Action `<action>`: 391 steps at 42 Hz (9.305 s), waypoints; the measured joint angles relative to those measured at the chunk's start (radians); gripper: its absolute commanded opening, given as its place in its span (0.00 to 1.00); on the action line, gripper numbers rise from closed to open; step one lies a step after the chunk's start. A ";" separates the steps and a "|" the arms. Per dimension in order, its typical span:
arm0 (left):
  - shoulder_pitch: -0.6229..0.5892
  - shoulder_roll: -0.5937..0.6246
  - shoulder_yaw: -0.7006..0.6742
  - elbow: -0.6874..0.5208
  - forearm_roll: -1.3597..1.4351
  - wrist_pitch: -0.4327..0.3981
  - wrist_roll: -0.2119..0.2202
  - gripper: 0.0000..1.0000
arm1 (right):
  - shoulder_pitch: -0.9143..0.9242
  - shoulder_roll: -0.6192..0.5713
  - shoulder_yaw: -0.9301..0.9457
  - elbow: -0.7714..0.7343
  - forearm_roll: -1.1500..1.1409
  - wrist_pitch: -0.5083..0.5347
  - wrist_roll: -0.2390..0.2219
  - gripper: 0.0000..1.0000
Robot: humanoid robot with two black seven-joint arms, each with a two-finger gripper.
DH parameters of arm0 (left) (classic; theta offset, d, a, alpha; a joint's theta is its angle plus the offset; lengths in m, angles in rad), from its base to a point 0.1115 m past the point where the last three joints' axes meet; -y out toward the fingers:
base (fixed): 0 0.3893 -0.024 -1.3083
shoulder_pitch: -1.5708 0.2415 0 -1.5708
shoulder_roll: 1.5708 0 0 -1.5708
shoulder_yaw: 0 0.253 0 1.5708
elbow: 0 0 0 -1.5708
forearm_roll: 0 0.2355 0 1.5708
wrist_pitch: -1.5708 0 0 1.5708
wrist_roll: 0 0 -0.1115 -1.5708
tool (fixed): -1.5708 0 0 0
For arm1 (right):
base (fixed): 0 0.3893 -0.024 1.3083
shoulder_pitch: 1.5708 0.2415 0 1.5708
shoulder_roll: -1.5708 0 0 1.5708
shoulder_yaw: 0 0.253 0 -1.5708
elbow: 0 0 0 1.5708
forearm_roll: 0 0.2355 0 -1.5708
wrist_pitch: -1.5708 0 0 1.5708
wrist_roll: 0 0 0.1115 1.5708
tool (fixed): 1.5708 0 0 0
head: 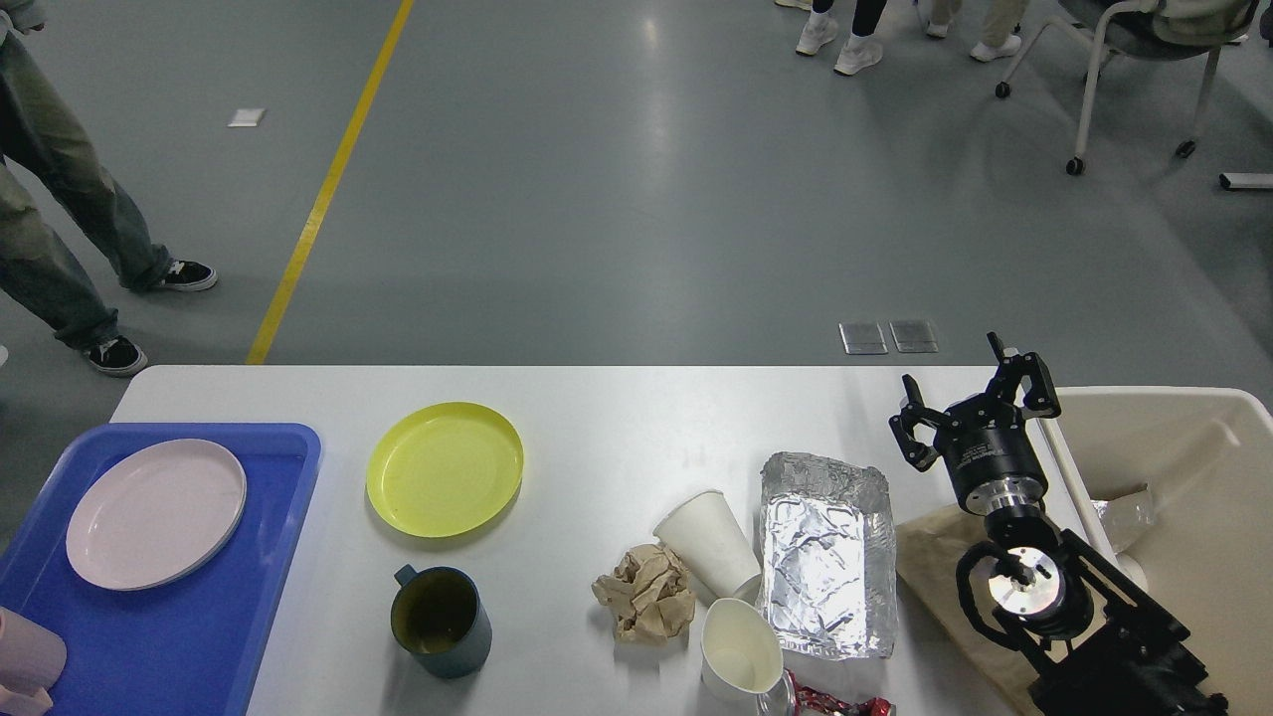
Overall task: Tidy desktop
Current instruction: 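Release the pink mug and raise the left gripper, then lower the left gripper onto the dark teal mug and grasp it, then lift the teal mug and move it onto the blue tray, then release the teal mug and raise the left gripper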
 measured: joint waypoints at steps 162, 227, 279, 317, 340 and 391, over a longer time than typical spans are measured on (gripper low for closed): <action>-0.480 -0.929 0.421 -0.760 -0.610 0.598 0.079 0.07 | 0.000 0.000 0.000 0.000 0.000 0.000 0.000 1.00; -1.421 -0.820 0.582 -1.040 -0.603 -0.062 0.164 0.00 | 0.001 -0.001 -0.001 -0.002 0.000 0.000 0.000 1.00; -0.318 -0.137 0.241 -0.344 -0.009 0.029 0.051 0.00 | 0.000 0.000 -0.001 0.000 0.001 0.000 0.000 1.00; -0.173 -0.156 0.146 -0.297 0.040 0.147 0.051 0.57 | 0.000 0.000 0.000 0.000 0.000 0.000 0.000 1.00; -0.174 -0.152 0.150 -0.310 0.040 0.145 0.054 0.95 | 0.000 0.000 0.000 0.000 0.000 0.000 0.000 1.00; -1.370 -0.724 0.723 -0.844 -0.513 -0.054 0.167 0.96 | 0.000 -0.001 -0.001 0.000 0.000 0.000 0.000 1.00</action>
